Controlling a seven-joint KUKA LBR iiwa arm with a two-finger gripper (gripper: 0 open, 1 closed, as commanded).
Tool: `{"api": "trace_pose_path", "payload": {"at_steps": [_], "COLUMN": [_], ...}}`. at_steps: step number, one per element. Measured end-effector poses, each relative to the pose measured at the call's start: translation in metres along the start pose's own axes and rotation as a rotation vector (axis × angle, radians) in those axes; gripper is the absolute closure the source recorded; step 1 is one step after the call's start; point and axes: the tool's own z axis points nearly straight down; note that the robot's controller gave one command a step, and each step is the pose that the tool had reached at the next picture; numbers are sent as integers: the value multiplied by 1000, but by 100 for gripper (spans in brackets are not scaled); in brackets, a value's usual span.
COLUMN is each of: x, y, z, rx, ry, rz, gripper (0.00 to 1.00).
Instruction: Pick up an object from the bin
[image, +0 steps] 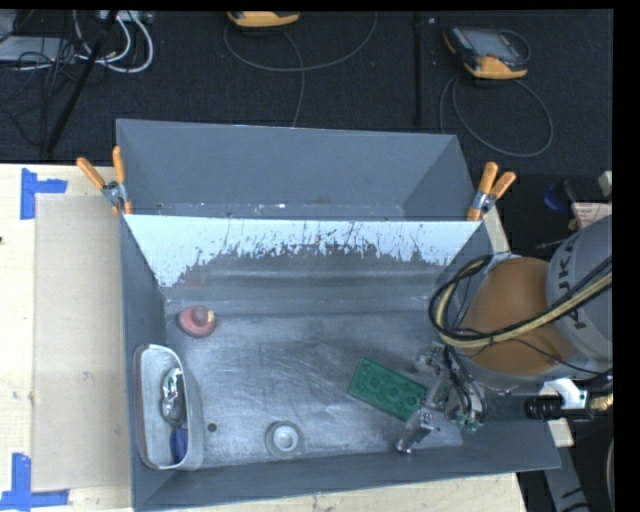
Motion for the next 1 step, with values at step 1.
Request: {"api": "trace_pose_path", "payload": {"at_steps": [1], "x": [-1], "y": [0], "z": [-1], "rx": [1], "ry": [5], "rz": [-2], "gripper": [0]}}
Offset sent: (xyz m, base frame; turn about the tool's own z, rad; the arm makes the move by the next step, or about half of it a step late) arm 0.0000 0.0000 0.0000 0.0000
